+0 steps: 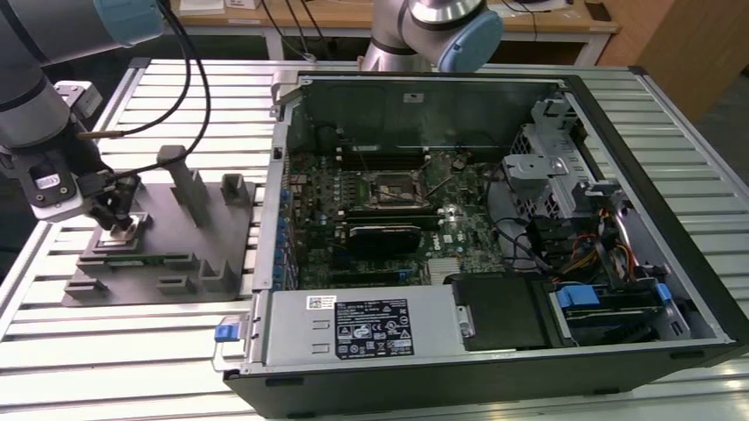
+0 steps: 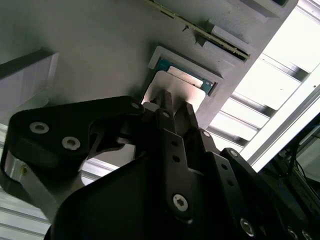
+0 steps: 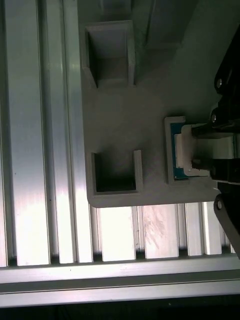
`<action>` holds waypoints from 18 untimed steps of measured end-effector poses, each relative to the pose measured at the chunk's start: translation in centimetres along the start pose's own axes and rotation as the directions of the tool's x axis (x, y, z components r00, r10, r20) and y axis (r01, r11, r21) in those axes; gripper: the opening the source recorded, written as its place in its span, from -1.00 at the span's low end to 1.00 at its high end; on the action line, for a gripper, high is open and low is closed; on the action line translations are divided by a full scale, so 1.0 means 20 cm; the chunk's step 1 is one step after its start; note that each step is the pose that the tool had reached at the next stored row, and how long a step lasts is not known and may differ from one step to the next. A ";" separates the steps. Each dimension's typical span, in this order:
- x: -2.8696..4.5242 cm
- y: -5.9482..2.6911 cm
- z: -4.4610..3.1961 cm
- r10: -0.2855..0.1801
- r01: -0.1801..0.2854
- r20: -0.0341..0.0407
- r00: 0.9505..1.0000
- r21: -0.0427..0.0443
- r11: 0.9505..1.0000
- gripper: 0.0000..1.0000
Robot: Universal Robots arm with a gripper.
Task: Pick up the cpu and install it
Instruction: 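Pick up the cpu and move it towards the insertion slot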
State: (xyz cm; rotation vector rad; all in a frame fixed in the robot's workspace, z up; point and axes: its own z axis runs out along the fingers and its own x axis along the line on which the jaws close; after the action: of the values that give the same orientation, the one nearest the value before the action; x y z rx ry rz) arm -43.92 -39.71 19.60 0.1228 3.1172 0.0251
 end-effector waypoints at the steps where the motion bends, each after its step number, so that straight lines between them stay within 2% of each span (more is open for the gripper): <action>1: 0.000 0.000 0.000 0.000 0.000 0.000 1.000 0.000 1.000 -0.41; 3: 0.000 0.000 0.000 0.000 0.000 0.000 1.000 0.000 1.000 -0.18; 4: 0.000 0.000 0.000 0.000 0.000 0.000 1.000 0.000 1.000 -0.18; 7: 0.000 0.000 0.000 0.000 0.000 0.000 1.000 0.000 1.000 0.05; 8: 0.000 0.000 0.000 0.000 0.000 0.000 1.000 0.000 1.000 0.05; 9: 0.000 0.000 0.000 0.000 0.000 0.000 1.000 0.000 1.000 0.18; 18: 0.000 -0.002 0.011 -0.049 0.049 -0.001 0.999 0.000 0.999 0.18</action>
State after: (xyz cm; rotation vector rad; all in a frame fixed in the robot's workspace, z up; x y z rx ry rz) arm -43.92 -39.75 19.39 0.0470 3.1198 0.0245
